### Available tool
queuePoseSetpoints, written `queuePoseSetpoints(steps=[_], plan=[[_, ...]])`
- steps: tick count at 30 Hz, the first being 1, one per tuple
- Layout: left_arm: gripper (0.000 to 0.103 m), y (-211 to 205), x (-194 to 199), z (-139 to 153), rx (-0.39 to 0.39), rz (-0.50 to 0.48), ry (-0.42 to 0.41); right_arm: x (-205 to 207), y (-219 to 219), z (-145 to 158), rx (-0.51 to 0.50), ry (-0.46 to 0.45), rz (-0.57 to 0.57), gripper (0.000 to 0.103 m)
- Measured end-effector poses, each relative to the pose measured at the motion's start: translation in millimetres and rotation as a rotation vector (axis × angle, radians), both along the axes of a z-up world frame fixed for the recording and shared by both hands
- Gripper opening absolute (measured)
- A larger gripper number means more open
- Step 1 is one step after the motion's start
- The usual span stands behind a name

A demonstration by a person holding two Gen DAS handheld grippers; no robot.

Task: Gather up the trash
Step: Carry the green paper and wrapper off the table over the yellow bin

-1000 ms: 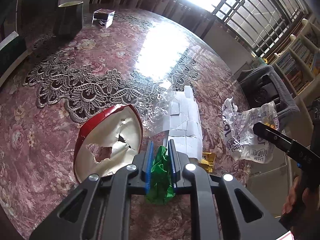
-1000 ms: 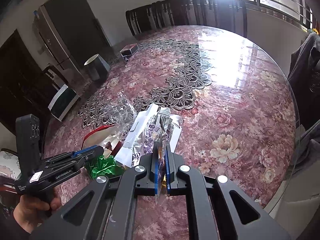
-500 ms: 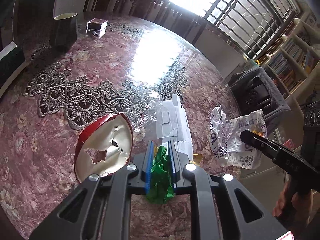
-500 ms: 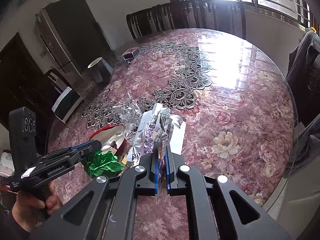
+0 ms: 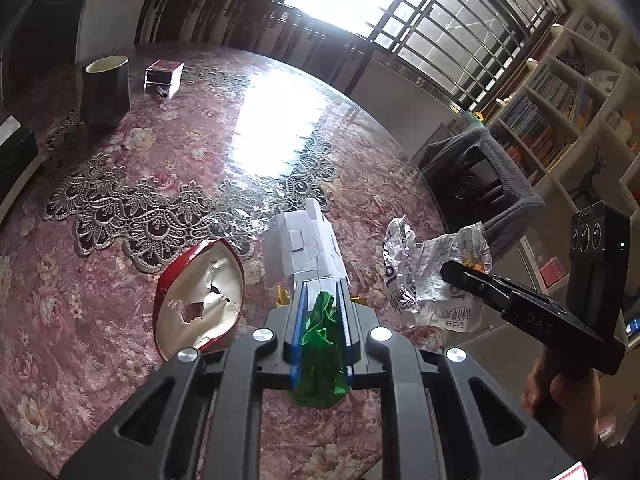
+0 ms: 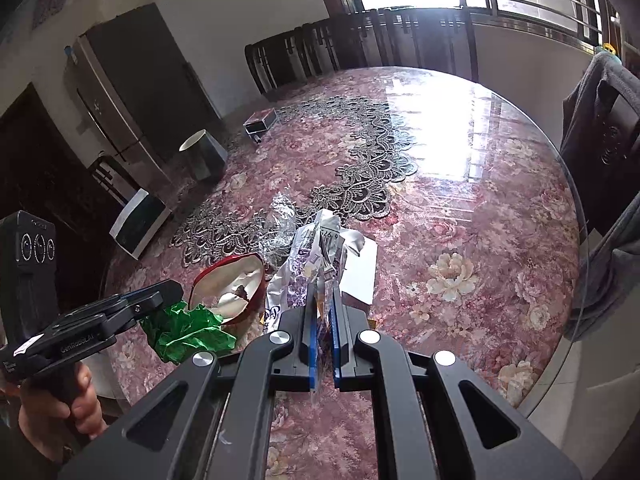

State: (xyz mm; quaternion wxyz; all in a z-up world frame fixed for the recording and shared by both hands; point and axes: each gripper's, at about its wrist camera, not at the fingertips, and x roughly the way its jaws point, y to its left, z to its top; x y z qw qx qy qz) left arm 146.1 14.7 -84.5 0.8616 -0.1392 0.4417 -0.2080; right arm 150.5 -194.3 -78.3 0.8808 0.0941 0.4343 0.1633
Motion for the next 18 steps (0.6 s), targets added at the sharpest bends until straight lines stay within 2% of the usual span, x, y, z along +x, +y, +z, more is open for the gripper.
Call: queuePoseSetpoints(steps=[5,11,14,18], plan=[[0.015,-27,-21,14,-0.002,-0.096,-0.022,-31,-18,10,0.01,-0.013,-0.039,0.006],[0.015,-87,-52,7,-0.023,-0.21,-0.001,-94,-67,13,-0.01,0.002,-0.11,0.006],[0.015,-124,-73,-4,-0.033,-0.264,0.019,-129,-101,2,-0.027,0.035,-0.149,0.006],[0.015,-170,-105,-25,-0.047,-0.297,0.063,-175,-142,-29,-0.034,0.126,-0.199,0.006]])
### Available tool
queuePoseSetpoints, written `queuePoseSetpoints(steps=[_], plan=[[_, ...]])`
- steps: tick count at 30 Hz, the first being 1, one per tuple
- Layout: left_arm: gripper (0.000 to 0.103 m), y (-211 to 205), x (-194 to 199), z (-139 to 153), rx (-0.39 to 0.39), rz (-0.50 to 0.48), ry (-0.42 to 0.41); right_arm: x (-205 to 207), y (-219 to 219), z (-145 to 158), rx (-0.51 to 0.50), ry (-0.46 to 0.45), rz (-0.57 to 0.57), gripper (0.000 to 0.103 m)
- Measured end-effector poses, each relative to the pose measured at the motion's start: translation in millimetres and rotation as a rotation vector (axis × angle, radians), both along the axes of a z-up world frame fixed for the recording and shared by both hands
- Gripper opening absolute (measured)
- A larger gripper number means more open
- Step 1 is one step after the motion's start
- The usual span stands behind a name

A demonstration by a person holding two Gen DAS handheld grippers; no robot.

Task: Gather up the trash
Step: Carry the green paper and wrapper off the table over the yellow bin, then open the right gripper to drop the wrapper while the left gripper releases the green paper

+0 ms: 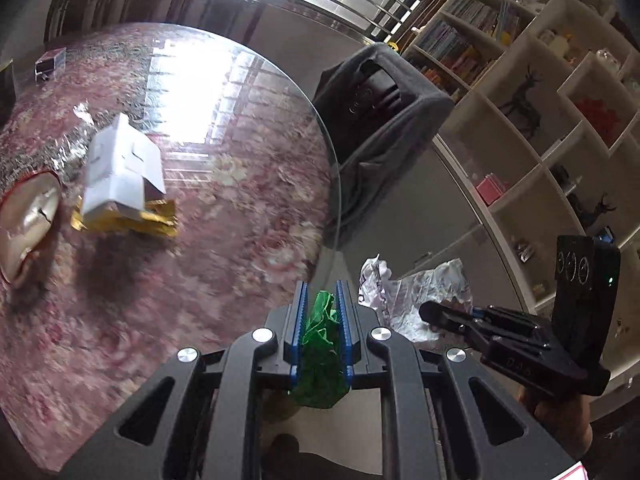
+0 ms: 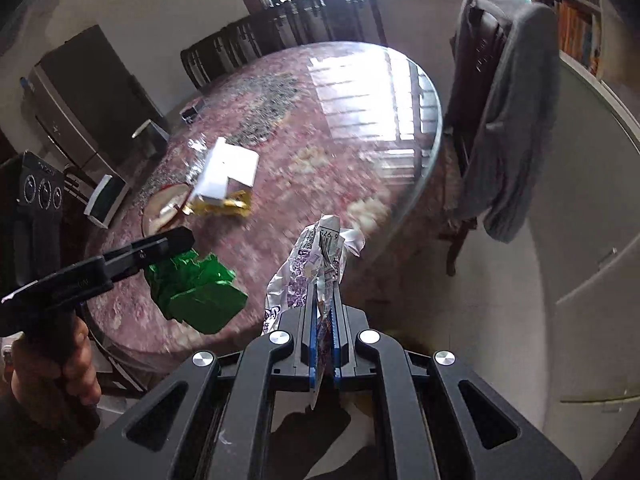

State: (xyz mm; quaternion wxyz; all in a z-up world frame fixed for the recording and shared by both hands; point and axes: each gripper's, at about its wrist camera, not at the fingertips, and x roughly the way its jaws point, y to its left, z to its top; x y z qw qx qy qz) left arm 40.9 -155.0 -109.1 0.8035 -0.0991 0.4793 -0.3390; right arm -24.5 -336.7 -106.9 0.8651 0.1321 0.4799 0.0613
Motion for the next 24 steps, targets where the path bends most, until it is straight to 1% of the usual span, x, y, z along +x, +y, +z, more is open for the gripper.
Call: queuePoseSetpoints(steps=[3,6,10,12,15,18,23,24], plan=[[0.015,-24,-25,-17,0.0,-0.007,0.036,-30,-20,-31,-0.016,0.08,-0.011,0.006],[0.015,-37,-44,-29,0.014,-0.005,0.06,-48,-32,-71,-0.015,0.17,-0.009,0.006],[0.015,-40,-58,-35,0.036,0.014,0.066,-53,-33,-112,-0.025,0.245,0.006,0.006],[0.015,-38,-62,-36,0.048,0.027,0.066,-51,-30,-131,-0.006,0.283,0.024,0.006],[0.015,-35,-64,-36,0.063,0.044,0.065,-46,-23,-151,-0.01,0.318,0.052,0.007],[0.015,-29,-65,-34,0.072,0.057,0.06,-42,-17,-155,0.005,0.324,0.067,0.009],[0.015,-26,-64,-33,0.071,0.059,0.061,-44,-8,-143,-0.008,0.291,0.096,0.012],[0.015,-26,-63,-33,0.072,0.056,0.059,-45,-7,-140,-0.014,0.283,0.1,0.015]])
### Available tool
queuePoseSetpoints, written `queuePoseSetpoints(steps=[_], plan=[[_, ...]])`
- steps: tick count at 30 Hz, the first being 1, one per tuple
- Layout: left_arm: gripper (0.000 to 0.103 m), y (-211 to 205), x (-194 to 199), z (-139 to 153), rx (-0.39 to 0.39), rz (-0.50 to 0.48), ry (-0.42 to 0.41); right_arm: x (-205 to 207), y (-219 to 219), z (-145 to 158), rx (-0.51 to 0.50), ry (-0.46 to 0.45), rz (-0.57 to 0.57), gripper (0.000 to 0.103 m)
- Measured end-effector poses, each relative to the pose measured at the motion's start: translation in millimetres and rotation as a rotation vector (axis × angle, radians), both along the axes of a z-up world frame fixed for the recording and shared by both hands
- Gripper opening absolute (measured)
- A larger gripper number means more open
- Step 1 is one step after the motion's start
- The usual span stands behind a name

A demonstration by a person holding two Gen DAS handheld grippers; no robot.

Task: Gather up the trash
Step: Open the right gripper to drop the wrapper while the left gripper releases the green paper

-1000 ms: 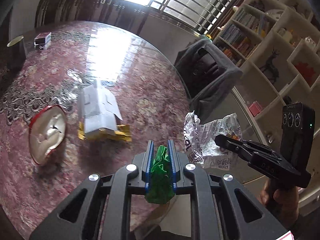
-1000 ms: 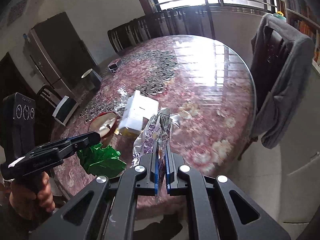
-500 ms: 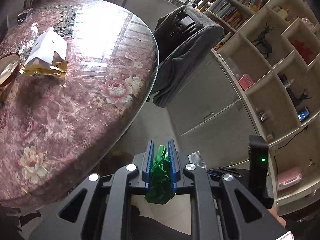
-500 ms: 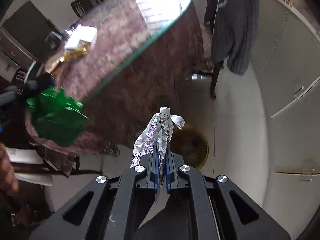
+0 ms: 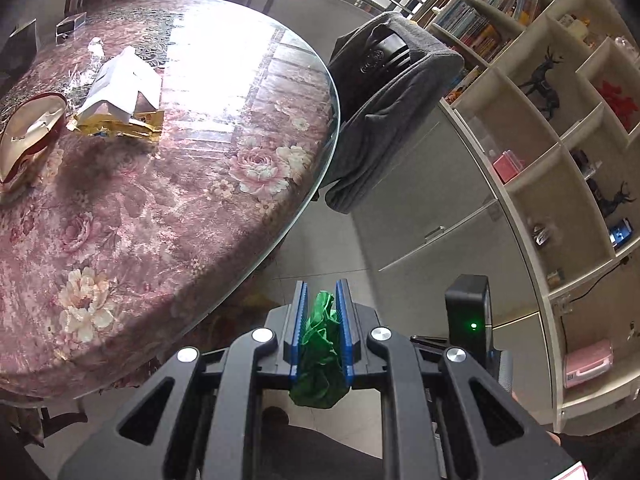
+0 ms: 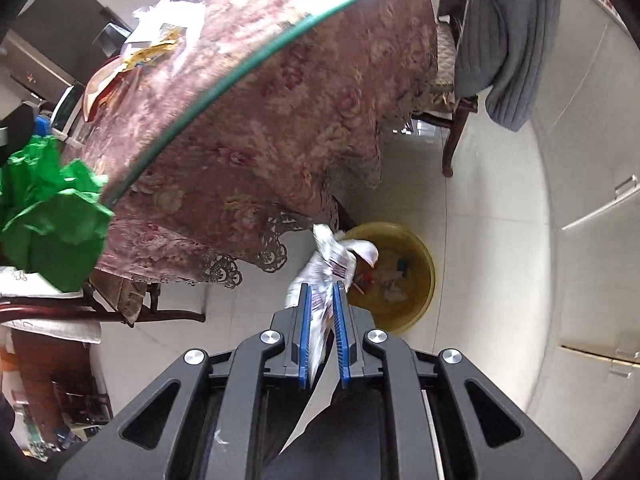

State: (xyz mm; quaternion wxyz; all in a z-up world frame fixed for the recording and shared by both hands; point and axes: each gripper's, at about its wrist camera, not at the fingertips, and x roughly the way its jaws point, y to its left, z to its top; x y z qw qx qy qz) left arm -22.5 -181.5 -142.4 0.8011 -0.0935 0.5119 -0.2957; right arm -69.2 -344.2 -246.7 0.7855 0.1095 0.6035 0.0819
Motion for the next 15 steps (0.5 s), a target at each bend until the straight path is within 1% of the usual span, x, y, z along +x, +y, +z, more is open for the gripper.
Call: queuePoseSetpoints(steps=[1,9,15], plan=[[0.015,0,0,0,-0.003,-0.002,0.001,2,0,2,-0.002,-0.004,0.0,0.018],[0.015,-17,-1,-1,-0.007,-0.056,0.007,1,-14,27,0.006,-0.059,-0.04,0.019],[0.015,-39,-4,-10,-0.007,-0.113,0.025,-8,-32,59,0.021,-0.132,-0.097,0.019]])
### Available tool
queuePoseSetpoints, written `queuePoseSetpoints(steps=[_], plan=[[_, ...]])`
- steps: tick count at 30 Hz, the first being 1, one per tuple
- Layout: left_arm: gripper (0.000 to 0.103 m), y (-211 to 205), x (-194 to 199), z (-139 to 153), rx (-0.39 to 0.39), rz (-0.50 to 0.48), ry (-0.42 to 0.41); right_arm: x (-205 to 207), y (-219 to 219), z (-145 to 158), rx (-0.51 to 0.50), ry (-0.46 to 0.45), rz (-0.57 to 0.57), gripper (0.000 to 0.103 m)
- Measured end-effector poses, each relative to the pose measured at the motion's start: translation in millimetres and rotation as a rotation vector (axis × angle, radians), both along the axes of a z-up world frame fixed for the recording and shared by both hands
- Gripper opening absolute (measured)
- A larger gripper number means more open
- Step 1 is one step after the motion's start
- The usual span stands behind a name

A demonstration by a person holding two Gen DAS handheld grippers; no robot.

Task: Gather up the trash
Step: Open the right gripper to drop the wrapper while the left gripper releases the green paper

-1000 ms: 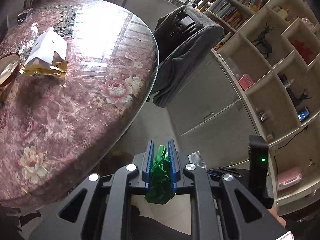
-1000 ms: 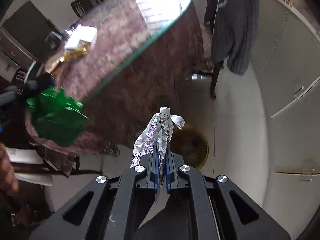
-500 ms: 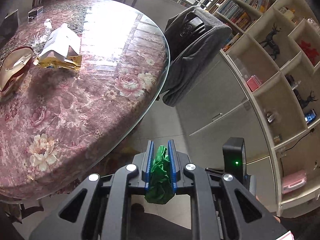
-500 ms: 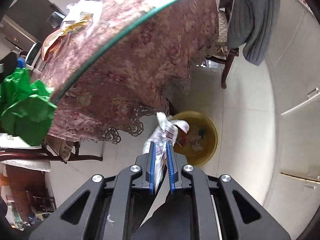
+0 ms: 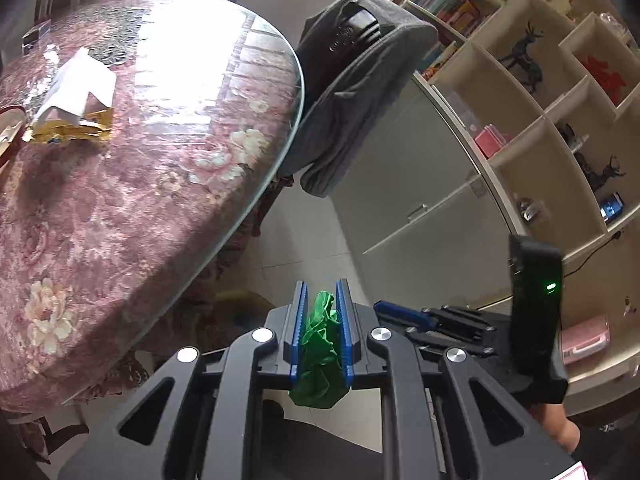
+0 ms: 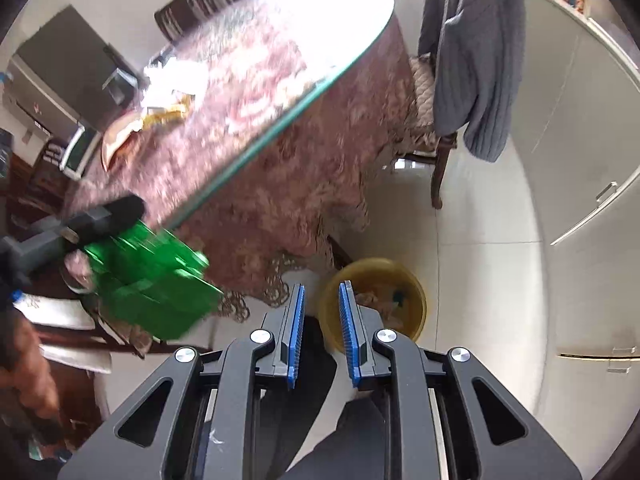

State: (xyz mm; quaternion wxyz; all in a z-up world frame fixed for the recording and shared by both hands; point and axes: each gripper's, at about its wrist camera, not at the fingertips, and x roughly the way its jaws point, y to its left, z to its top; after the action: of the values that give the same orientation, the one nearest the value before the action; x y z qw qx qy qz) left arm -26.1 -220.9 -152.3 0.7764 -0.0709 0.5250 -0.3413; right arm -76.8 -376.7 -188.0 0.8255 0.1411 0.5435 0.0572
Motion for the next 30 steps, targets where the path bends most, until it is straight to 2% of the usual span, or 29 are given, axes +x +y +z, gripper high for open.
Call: queuePoseSetpoints(steps=[10,22,30], plan=[[0.015,-42,-9,-15,0.013,-0.073,0.025,-16,-25,41,-0.002,-0.098,-0.035,0.019],[0.017,-63,-9,-46,0.069,-0.078,0.08,-18,-41,38,0.009,-0.091,-0.044,0.019],[0.021,-70,-3,-50,0.075,-0.068,0.08,-15,-45,38,0.009,-0.093,-0.041,0.019]])
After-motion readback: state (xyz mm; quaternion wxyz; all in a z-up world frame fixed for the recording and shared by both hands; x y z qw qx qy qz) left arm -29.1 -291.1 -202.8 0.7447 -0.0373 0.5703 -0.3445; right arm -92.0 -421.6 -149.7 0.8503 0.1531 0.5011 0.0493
